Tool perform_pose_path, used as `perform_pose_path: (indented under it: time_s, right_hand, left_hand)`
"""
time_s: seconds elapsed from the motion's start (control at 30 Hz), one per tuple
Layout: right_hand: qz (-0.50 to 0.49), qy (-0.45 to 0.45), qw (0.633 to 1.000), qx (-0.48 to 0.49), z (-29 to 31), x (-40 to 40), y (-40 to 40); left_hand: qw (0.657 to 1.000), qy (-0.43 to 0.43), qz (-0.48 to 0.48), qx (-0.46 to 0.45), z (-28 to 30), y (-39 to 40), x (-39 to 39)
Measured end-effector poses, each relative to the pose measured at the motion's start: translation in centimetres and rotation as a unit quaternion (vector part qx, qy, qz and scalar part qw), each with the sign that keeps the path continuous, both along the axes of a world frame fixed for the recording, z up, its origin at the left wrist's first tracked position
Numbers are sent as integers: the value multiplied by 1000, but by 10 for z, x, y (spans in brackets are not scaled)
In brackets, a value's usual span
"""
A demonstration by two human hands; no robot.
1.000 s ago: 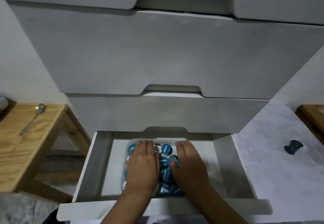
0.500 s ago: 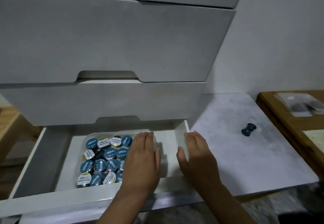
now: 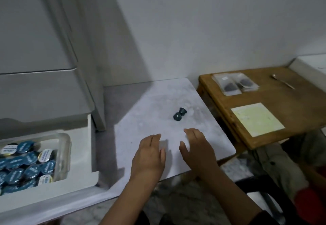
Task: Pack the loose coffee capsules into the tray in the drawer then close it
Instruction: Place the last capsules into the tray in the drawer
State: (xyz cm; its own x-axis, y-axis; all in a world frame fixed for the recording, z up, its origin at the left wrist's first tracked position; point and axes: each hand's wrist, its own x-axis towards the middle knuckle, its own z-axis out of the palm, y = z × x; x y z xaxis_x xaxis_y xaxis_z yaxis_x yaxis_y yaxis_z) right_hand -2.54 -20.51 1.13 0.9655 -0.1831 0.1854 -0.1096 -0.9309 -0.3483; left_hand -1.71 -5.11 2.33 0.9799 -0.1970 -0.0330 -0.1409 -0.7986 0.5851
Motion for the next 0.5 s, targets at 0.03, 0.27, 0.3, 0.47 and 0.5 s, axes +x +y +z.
perform_pose_path:
  time_s: [0.03,0.27,0.3,0.47,0.5]
  right_hand:
    - [-3,26,1000,10,-5,3,-13]
    - [-8,94,994,49,-36,46,-63]
    - [-9,96,994,51,-39,55,-67]
    - [-12,94,992,82,-54,103,-88]
    - [-11,94,992,89,-56,111,-90]
  left_hand:
    - [1000,7,1,-1,-6,-7,3]
    - [997,69,-4,-18,-46,-44,48]
    - [997,78,-4,-24,-51,-51,58]
    - [995,94,0,-36,-69,-81,109]
    - [995,94,3,-39,-71,-85,118]
